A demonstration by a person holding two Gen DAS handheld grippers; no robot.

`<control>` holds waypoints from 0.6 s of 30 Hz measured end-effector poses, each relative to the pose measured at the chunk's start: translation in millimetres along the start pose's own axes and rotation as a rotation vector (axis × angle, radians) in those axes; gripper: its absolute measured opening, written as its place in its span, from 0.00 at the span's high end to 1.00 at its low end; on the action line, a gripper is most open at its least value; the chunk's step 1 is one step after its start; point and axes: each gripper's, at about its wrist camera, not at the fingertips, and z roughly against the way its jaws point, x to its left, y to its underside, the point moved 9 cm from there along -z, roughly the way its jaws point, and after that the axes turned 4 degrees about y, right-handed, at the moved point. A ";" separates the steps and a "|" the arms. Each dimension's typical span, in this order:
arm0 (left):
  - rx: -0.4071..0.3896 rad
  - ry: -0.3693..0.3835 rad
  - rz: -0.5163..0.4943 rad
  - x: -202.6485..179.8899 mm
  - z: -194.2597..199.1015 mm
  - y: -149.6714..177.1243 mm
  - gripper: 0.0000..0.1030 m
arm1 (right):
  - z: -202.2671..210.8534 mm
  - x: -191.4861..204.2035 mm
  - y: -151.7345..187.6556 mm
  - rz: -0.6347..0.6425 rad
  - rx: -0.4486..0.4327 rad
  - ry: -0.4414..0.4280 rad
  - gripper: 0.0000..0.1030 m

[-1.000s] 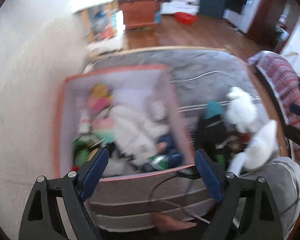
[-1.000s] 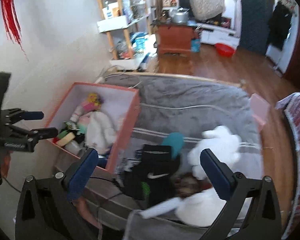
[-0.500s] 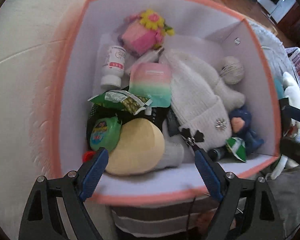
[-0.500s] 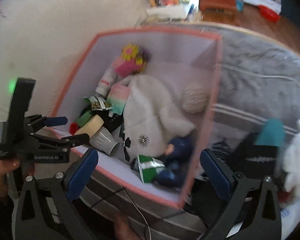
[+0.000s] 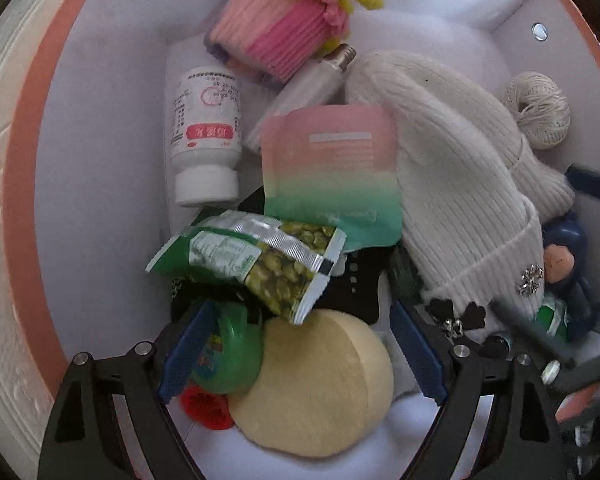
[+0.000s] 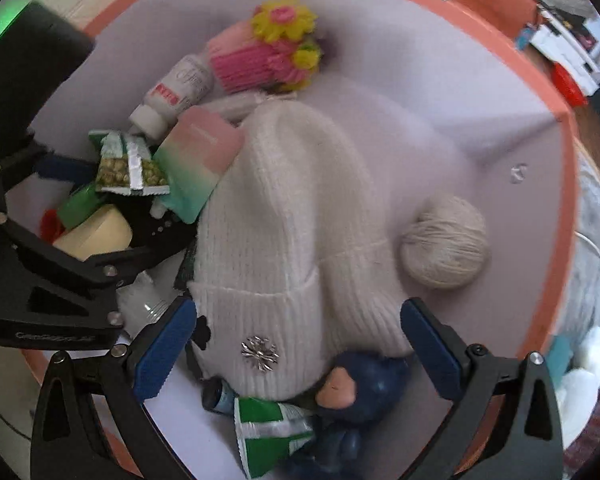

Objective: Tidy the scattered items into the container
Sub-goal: 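Grasp the yellow tape roll with left tool while right grasps the white knit hat, then carry the white knit hat onto the bed with right tool while left lifts the tape roll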

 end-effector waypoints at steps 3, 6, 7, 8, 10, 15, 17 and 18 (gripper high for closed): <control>0.013 -0.016 -0.017 -2.1 -5.9 1.3 0.14 | -22.7 6.6 8.1 0.032 0.072 -0.013 0.01; 0.045 -0.053 -0.055 -4.9 -6.2 5.6 0.21 | -35.5 7.1 11.9 0.061 0.139 -0.007 0.15; 0.056 -0.062 -0.061 -4.6 -4.6 7.7 0.25 | -34.2 6.8 11.9 0.095 0.133 0.013 0.25; 0.055 -0.044 -0.048 -4.8 -0.8 9.2 0.28 | -31.5 2.9 13.0 0.109 0.130 0.031 0.39; 0.025 0.068 0.011 -8.2 16.4 10.7 0.74 | -19.3 -5.6 15.7 0.081 0.107 -0.013 0.57; -0.048 0.153 0.076 -7.3 66.4 30.0 0.77 | 47.0 -31.9 23.2 -0.130 -0.062 -0.263 0.85; -0.071 0.131 0.080 -5.8 89.9 41.0 0.78 | 76.8 -38.2 28.8 -0.171 -0.121 -0.316 0.86; -0.086 0.117 0.083 -5.6 102.6 48.7 0.78 | 92.8 -40.3 30.5 -0.187 -0.148 -0.339 0.86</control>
